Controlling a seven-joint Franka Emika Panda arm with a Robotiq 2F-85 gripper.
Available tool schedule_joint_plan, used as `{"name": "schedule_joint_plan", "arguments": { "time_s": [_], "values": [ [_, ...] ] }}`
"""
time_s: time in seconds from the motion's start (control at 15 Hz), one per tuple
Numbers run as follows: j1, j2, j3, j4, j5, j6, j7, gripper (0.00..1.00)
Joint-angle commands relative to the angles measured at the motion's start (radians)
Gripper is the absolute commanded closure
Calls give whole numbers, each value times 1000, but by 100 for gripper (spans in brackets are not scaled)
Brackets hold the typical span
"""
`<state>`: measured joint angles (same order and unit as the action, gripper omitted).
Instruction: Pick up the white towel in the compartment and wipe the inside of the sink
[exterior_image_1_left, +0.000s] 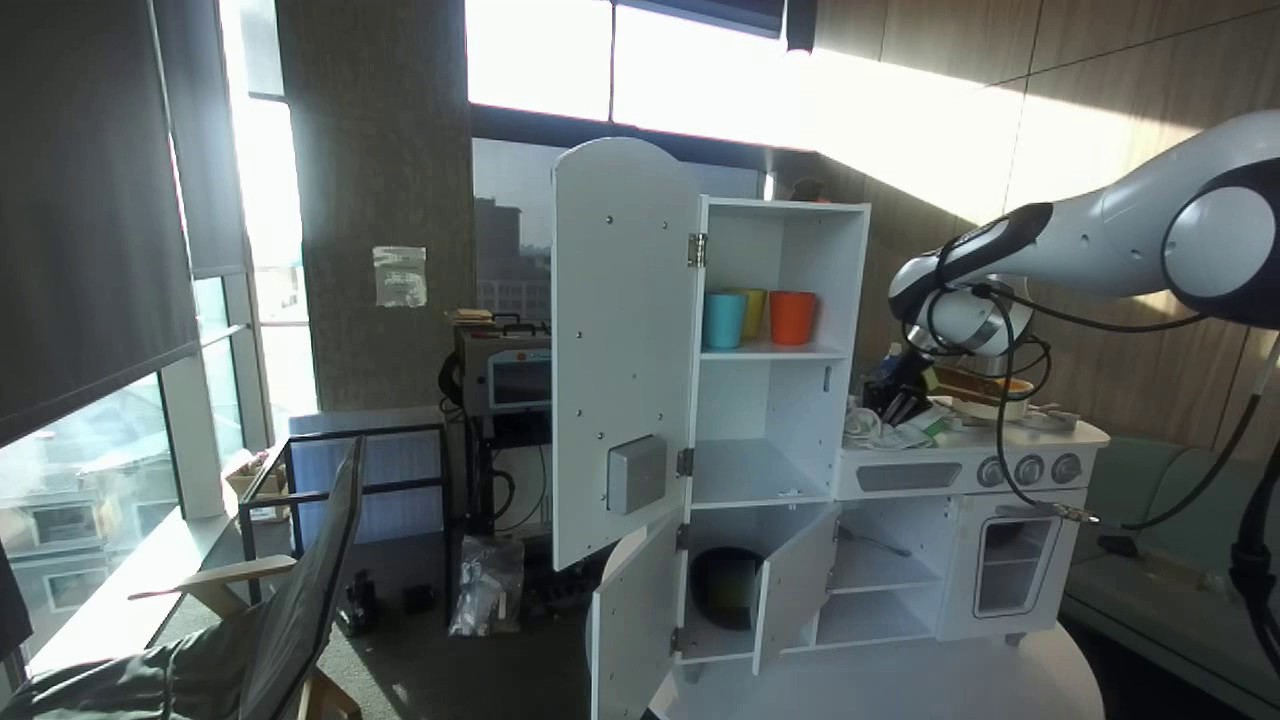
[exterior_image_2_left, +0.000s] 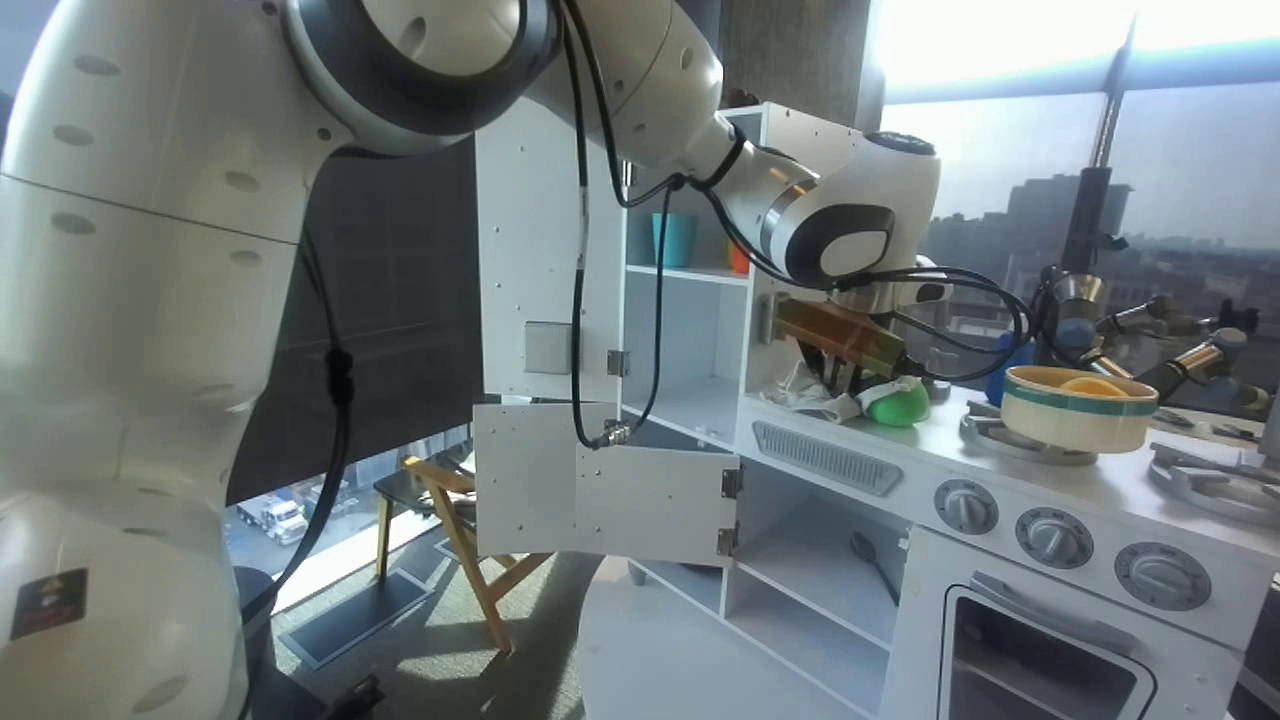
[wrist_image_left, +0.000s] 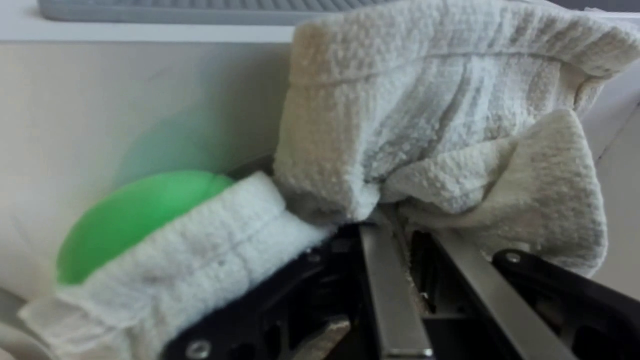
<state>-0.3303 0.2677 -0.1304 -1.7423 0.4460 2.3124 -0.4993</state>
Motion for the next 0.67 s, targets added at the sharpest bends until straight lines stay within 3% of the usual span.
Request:
{"name": "schedule_joint_plan", "arguments": {
  "time_s": [0.0, 0.33, 0.6],
  "values": [
    [-29, 119, 13, 94, 32, -8, -33, 91],
    [-32, 141, -16, 149, -20, 16, 27, 92],
    [-26, 84, -39, 80, -76, -38, 92, 92]
  ]
}}
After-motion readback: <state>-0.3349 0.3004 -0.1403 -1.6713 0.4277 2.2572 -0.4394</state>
